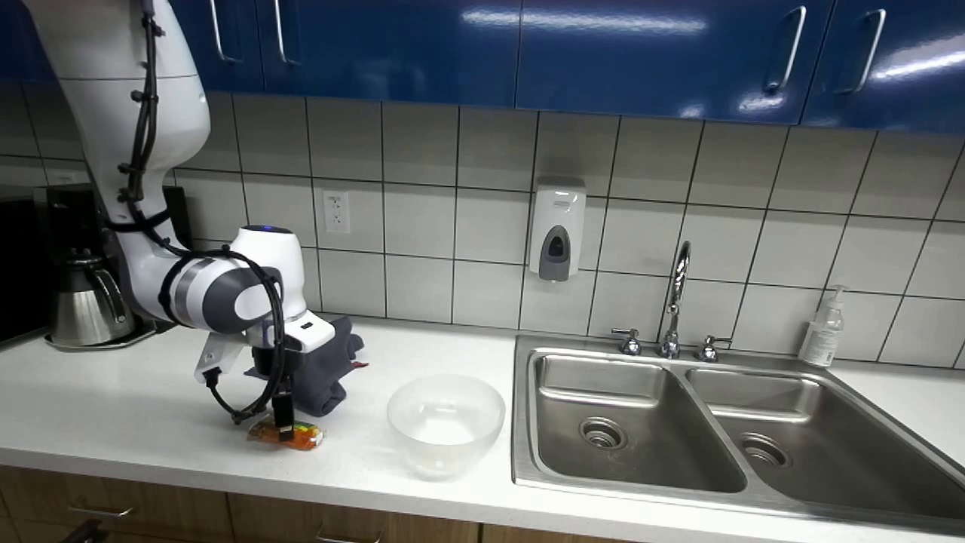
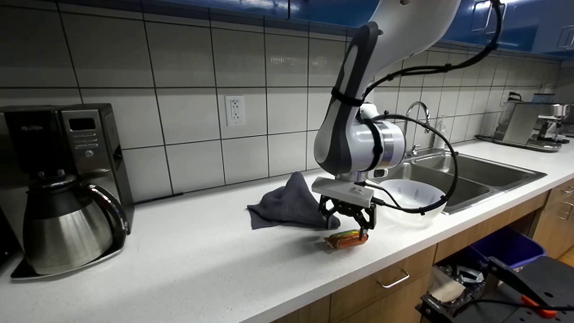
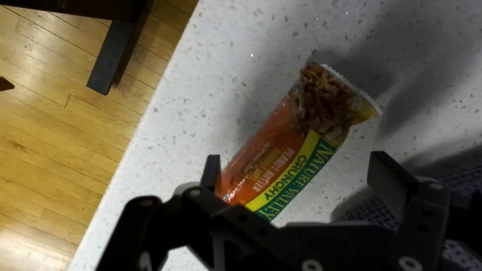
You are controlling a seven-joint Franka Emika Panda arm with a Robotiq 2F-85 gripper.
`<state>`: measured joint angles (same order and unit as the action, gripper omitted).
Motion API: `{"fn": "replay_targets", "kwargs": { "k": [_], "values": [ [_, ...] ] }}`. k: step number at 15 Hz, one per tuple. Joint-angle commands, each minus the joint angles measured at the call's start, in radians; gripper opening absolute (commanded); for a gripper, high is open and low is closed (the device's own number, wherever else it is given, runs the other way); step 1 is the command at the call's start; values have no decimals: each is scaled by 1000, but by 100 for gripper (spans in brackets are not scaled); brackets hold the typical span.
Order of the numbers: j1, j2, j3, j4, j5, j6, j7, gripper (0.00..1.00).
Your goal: Put the orange packet in the bowl.
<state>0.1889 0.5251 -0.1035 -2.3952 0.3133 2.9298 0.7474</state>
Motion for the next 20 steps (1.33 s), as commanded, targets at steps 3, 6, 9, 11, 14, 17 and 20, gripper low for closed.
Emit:
{"fn": "replay_targets", "kwargs": {
  "k": [3,6,9,11,14,17,20],
  "values": [
    [7,-14,-3,-28,0,-9,19,100],
    [-1,1,1,-15,-5,-3,5,100],
    [-1,1,2,-15,-5,-3,5,100],
    [-1,1,2,-15,-5,-3,5,100],
    [-1,1,2,-15,-5,-3,5,100],
    [-8,21,7,-11,-2,17,-2,100],
    [0,39,-5,-3,-5,21,5,100]
  ]
}}
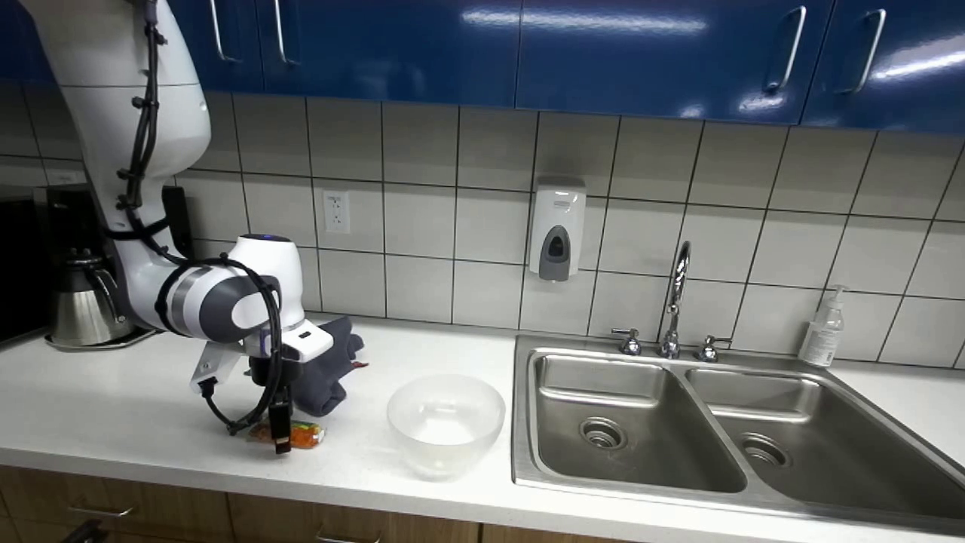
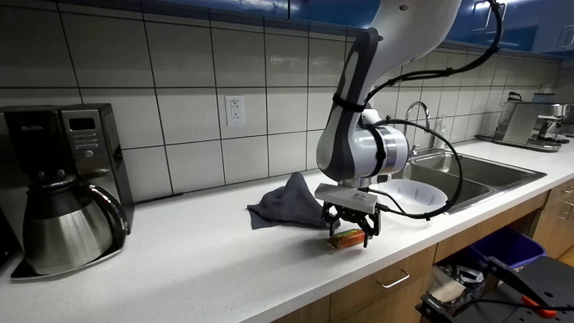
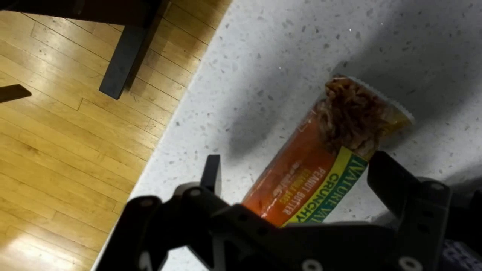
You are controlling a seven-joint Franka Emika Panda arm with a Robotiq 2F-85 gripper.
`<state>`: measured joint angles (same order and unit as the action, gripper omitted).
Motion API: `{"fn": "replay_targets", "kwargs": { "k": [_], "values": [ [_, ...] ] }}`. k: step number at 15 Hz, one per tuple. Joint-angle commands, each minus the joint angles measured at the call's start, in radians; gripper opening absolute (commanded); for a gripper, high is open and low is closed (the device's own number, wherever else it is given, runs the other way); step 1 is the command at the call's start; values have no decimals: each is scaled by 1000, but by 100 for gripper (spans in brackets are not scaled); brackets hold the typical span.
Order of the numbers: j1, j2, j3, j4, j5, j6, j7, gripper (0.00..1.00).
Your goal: Put the orange packet in the bowl.
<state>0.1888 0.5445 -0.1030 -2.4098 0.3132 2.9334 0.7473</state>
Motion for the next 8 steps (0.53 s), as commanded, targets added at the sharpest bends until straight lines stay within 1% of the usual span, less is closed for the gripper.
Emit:
{"fn": "replay_targets", "kwargs": {
  "k": [1,2,3,4,5,6,8],
  "values": [
    [2,19,-7,7,-3,27,5,100],
    [4,22,-9,6,-3,29,6,100],
    [11,22,-14,4,-5,36,9,92],
    [15,22,-17,6,-6,35,11,74],
    [19,21,-21,6,-8,35,13,68],
    [24,18,-25,5,-11,35,15,68],
    [39,15,-39,8,-18,27,20,53]
  ]
}}
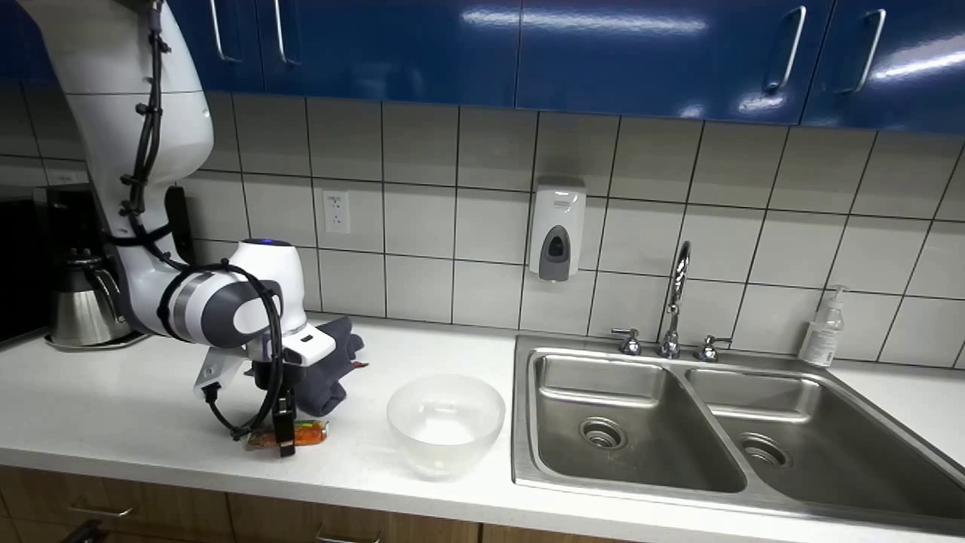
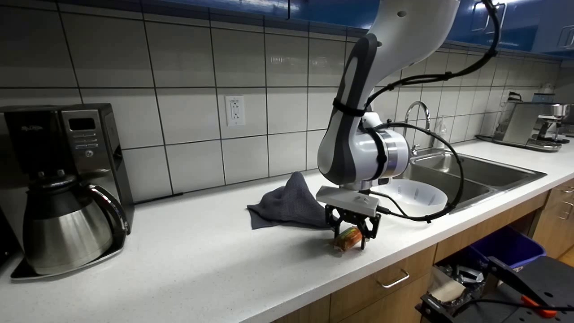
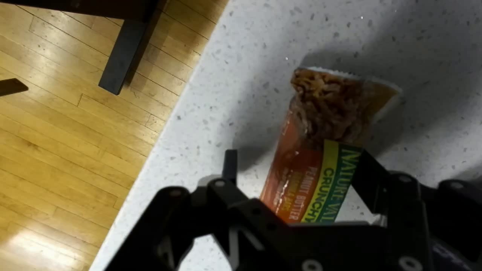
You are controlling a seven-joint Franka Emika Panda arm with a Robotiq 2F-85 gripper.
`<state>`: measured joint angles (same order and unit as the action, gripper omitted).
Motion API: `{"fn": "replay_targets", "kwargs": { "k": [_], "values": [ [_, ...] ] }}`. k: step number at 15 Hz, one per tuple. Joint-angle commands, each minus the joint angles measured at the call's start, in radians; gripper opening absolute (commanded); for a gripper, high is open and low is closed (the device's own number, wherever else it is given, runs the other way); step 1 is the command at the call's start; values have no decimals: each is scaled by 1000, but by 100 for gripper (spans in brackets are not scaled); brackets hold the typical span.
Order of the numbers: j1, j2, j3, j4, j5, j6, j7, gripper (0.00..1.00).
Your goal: Put the orange packet in the bowl.
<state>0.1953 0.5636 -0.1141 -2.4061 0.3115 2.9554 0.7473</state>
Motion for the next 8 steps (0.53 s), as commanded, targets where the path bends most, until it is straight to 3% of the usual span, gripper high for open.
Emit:
{"fn": "replay_targets", "kwargs": {
  "k": [1,5,8],
  "values": [
    [45,-6,-40,5,-22,0,24,44],
    [94,-12,-80,17,-45,-15,32,18],
    [120,-14,-102,26,-66,-29,26,18]
  ]
}}
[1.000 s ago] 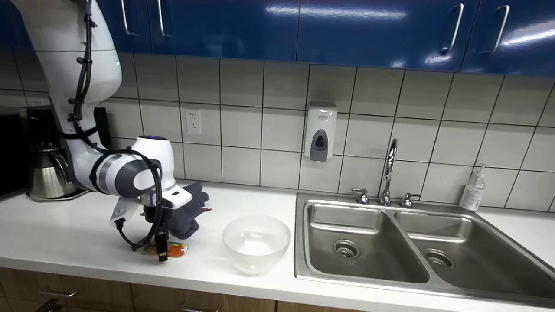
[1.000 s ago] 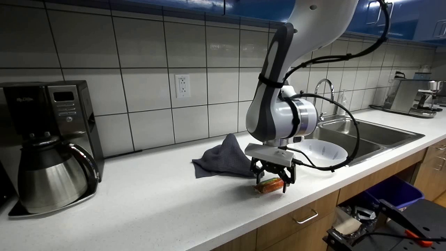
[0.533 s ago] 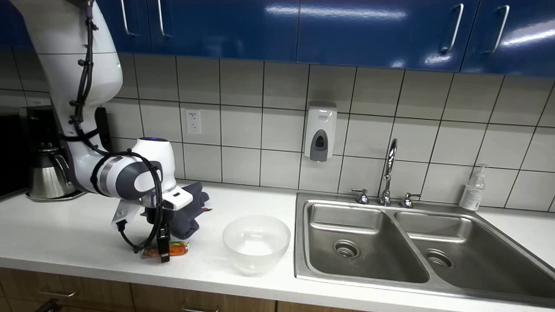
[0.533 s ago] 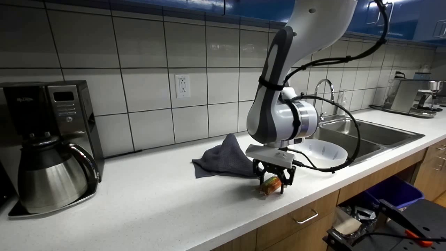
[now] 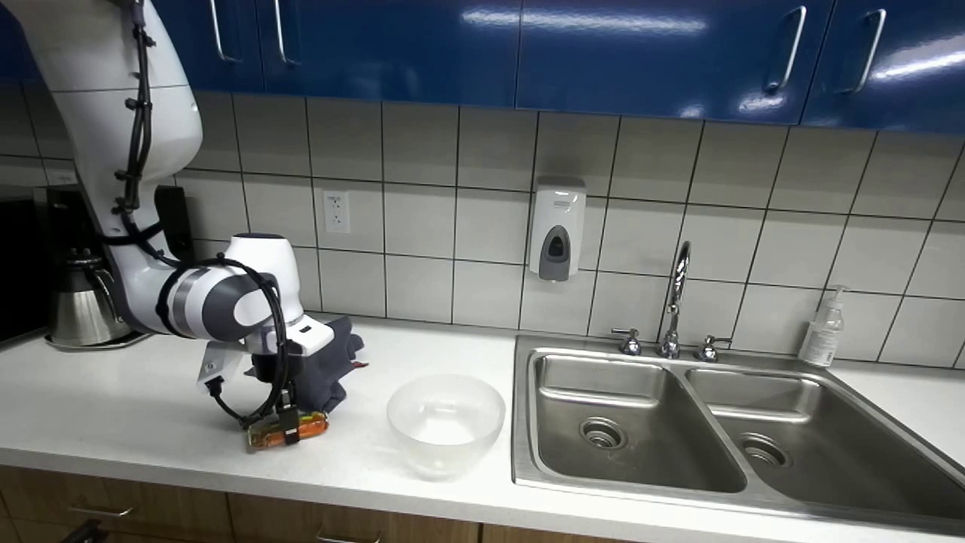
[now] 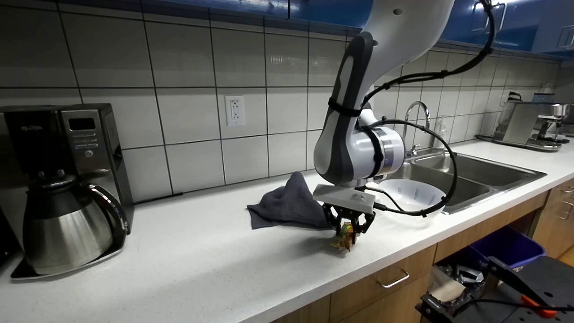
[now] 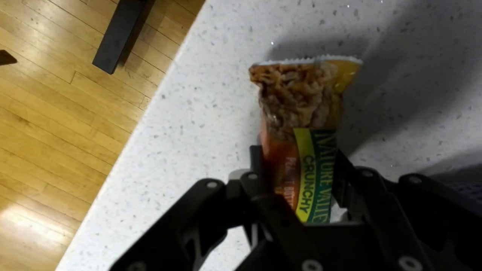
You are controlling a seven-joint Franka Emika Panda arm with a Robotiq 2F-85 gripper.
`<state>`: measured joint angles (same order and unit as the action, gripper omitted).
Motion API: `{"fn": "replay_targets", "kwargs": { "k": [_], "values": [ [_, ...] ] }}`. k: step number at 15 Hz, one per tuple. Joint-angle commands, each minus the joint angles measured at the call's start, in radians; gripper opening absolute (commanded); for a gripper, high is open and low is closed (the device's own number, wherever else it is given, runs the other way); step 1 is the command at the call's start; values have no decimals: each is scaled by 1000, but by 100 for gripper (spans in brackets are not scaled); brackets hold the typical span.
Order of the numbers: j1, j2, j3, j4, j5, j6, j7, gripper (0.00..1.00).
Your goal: Put the orange packet in the bowl.
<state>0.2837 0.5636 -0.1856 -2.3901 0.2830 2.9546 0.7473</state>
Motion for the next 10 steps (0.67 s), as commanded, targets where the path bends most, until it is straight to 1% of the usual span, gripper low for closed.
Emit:
{"fn": "replay_targets", "kwargs": {
  "k": [1,5,8,10],
  "values": [
    [36,-22,-36,8,-45,-38,22,18],
    [57,-93,-70,-30,-87,-69,15,18],
    [54,-156,-98,-53,-126,-105,13,18],
    [52,-205,-123,-67,-174,-141,17,18]
  ]
}}
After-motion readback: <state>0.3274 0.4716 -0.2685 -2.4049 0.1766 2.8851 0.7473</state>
